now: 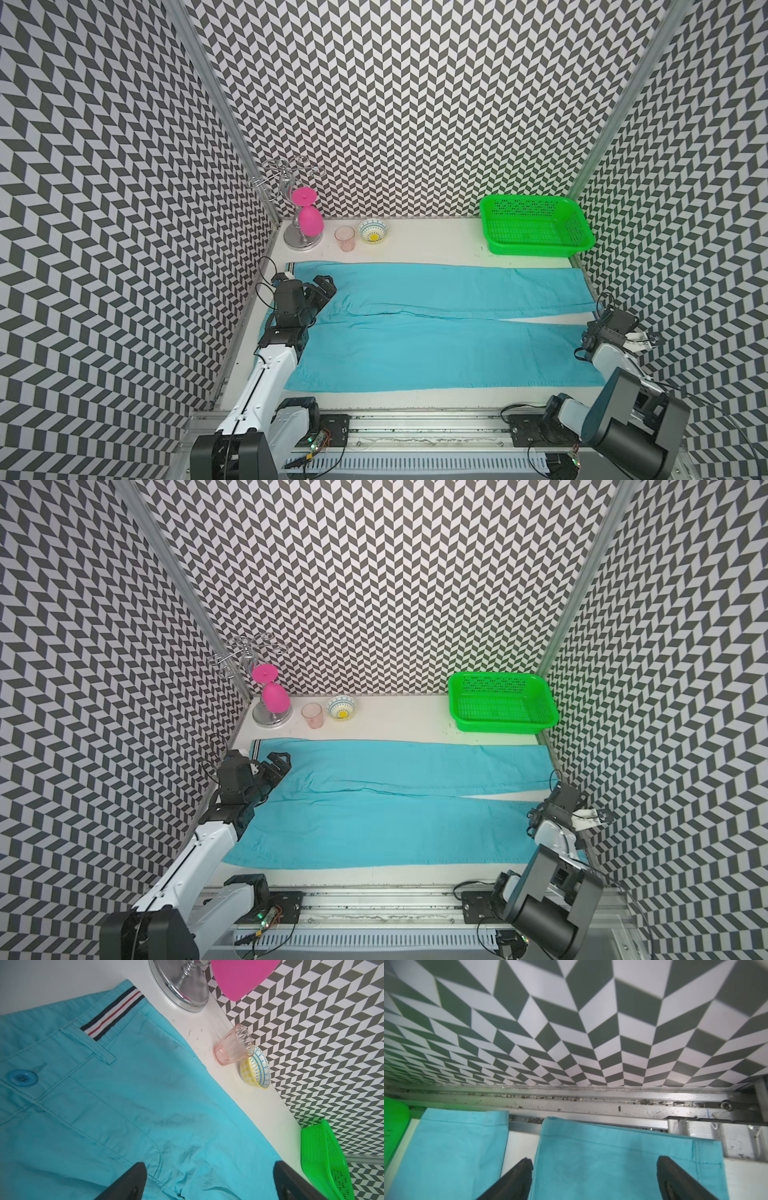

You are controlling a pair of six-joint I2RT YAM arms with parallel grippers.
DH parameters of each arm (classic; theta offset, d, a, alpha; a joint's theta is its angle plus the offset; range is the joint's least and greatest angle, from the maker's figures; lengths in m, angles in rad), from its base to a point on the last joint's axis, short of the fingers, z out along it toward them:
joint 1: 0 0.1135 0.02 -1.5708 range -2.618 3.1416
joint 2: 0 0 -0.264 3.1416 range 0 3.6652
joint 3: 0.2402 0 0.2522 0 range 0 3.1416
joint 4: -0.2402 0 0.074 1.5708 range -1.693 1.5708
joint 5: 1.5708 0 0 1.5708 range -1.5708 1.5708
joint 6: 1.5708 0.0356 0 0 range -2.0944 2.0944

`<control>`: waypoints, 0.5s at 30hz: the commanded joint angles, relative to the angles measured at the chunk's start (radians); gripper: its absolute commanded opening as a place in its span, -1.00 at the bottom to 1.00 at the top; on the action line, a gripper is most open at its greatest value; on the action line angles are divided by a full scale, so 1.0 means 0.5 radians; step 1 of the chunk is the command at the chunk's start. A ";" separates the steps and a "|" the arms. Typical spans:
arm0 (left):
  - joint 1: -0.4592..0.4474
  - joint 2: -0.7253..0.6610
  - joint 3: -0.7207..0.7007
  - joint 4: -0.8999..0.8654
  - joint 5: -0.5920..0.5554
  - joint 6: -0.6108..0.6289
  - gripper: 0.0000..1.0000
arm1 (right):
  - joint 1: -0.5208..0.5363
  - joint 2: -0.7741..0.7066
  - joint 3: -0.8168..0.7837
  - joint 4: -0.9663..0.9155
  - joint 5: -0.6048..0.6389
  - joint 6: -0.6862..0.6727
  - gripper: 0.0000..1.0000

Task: Roll up the long pants
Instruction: Fold the long pant at the center of the board.

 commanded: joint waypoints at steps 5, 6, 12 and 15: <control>0.004 0.039 -0.019 0.009 -0.022 0.059 0.97 | -0.047 -0.187 -0.118 -0.170 0.332 0.209 0.89; 0.004 0.051 -0.015 0.014 -0.012 0.062 0.97 | -0.057 -0.191 -0.118 -0.186 0.332 0.218 0.88; 0.002 0.112 0.007 0.023 0.038 0.072 0.95 | -0.210 -0.107 -0.118 -0.270 0.081 0.246 0.86; 0.003 0.102 0.011 0.020 0.029 0.078 0.94 | -0.256 -0.046 -0.120 -0.294 0.036 0.238 0.84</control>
